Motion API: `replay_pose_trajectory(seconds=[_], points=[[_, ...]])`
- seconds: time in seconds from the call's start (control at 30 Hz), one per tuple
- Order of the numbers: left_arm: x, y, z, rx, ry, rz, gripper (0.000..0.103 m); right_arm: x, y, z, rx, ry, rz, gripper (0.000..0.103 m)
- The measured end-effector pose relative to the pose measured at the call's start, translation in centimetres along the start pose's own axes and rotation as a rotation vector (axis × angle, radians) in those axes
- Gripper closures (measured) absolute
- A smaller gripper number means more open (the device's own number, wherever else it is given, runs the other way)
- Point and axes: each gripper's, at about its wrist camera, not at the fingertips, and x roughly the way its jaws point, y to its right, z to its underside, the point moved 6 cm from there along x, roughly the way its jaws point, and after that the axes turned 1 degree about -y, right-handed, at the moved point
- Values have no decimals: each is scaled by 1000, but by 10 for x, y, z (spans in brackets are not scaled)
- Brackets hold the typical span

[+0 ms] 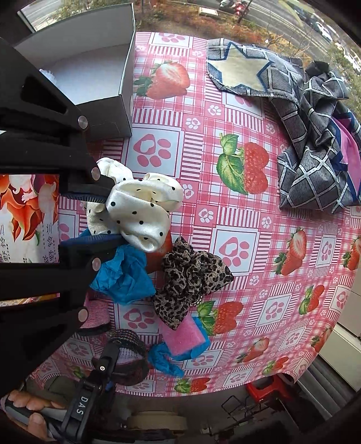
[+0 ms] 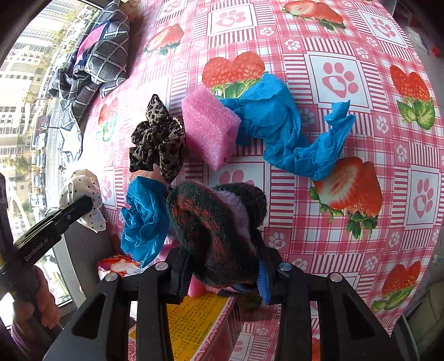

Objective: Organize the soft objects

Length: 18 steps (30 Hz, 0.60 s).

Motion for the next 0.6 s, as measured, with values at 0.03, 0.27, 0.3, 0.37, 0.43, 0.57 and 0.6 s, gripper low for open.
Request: replay_pose_trajectory(seconds=[0.03,0.27,0.3,0.37,0.43,0.57,0.6], points=[[-3,1,1,11,8,-5,81,-4,-1,1,-1,7,-1,64],[-21,15,14,60,40,-13,81,-26,-2,13,1,38,-6,64],[-24,17,17,70,44,-12,81,-30,-3,16,-2,43,-6,64],[-30,20,22,87,52,-10,81,-38,-6,22,-6,56,-6,64],[-36,22,29,98,58,-8,81,-45,-8,27,-6,70,-5,64],[-48,23,41,105,68,0,81,-59,-12,35,1,100,-12,64],[-51,23,44,107,69,0,81,-62,-16,37,1,107,-14,64]])
